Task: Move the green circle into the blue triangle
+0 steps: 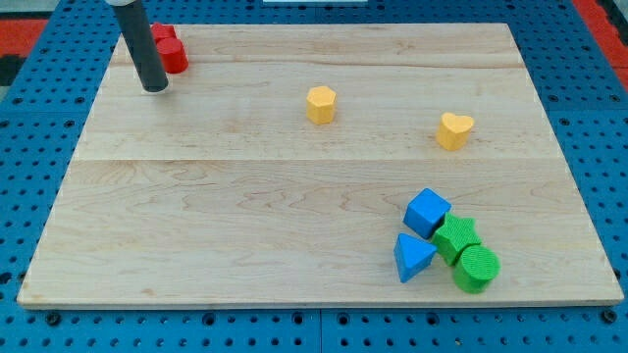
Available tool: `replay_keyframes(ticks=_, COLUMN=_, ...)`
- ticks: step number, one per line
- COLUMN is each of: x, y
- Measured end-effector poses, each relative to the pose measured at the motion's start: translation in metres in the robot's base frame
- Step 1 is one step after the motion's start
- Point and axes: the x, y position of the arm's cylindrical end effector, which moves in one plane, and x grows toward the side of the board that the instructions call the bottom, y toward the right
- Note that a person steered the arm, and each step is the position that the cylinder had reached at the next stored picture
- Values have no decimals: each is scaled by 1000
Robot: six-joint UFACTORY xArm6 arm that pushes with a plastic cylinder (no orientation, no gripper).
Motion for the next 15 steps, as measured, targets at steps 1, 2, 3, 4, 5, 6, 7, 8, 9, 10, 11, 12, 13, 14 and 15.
replay_keyframes(ticks=1, x=42, y=67)
replay_keyframes(ticks=2, x=67, y=156)
replay_keyframes(ticks=3, x=75, y=173)
replay_keyframes(ticks=4, x=104, y=207)
replay_keyframes(ticks=5, x=109, y=219)
replay_keyframes(ticks=6, x=109, y=220)
replay_keyframes(ticks=7, x=127, y=220)
replay_keyframes(ticks=8, x=176, y=181)
replay_keyframes(ticks=9, x=249, y=146)
replay_keyframes(ticks=10, x=287, y=135)
replay_keyframes(ticks=11, x=293, y=129)
replay_keyframes(ticks=12, x=293, y=128)
replay_keyframes(ticks=13, x=293, y=128)
replay_keyframes(ticks=14, x=292, y=129)
replay_keyframes(ticks=15, x=293, y=129)
